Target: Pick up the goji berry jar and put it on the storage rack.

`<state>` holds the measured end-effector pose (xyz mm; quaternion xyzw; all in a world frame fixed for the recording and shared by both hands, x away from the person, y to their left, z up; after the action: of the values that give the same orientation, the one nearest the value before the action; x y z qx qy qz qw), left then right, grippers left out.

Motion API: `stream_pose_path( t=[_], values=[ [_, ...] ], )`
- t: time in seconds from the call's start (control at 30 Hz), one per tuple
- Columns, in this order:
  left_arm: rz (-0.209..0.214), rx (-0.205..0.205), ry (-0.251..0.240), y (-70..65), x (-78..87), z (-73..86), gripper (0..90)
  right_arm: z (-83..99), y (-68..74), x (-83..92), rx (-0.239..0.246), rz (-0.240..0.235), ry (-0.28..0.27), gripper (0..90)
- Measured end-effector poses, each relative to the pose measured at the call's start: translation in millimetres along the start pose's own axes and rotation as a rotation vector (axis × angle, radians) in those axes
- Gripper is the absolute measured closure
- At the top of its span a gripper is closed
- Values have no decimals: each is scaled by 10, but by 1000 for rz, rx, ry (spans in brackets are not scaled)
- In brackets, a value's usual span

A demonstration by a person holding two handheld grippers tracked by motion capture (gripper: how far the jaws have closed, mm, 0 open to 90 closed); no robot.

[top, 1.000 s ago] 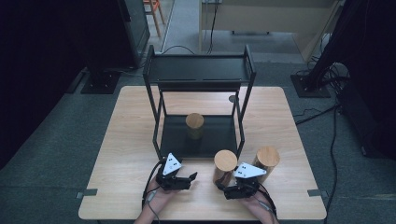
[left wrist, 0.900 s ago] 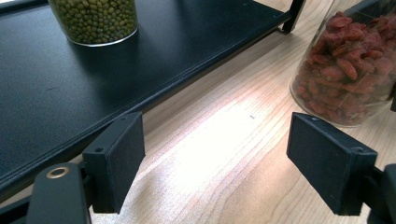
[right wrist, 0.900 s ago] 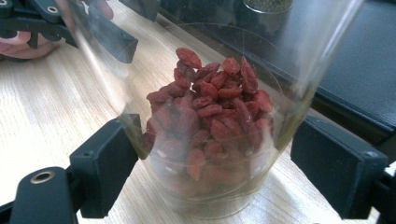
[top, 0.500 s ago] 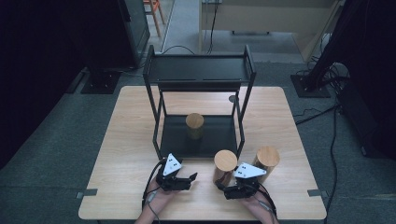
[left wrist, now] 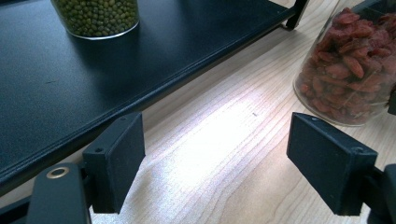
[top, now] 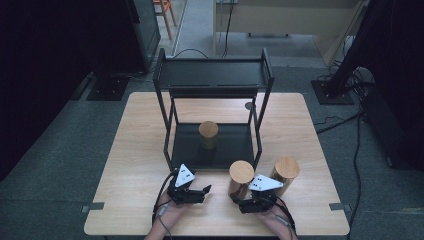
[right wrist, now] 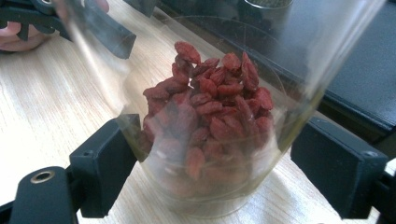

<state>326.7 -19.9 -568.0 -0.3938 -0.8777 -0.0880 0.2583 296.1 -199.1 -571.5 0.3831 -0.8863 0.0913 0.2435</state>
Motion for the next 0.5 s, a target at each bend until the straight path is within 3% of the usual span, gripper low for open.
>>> stream_pose_path(
  t=[0.5],
  values=[
    [-3,-3,23,-10,-27,8,198,-101,7,34,-6,9,-15,150]
  ],
)
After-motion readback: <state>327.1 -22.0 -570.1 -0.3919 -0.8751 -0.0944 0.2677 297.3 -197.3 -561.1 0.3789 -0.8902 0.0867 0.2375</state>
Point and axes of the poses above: each handheld gripper's, and its own axes: x roughly backward along the jaws, z roughly out of its underside, y roughly to its left, the point moved 8 cm from there along -x, roughly forward along the jaws, and after that the axes turned 2 degrees about -y, right-handed, at the moved point
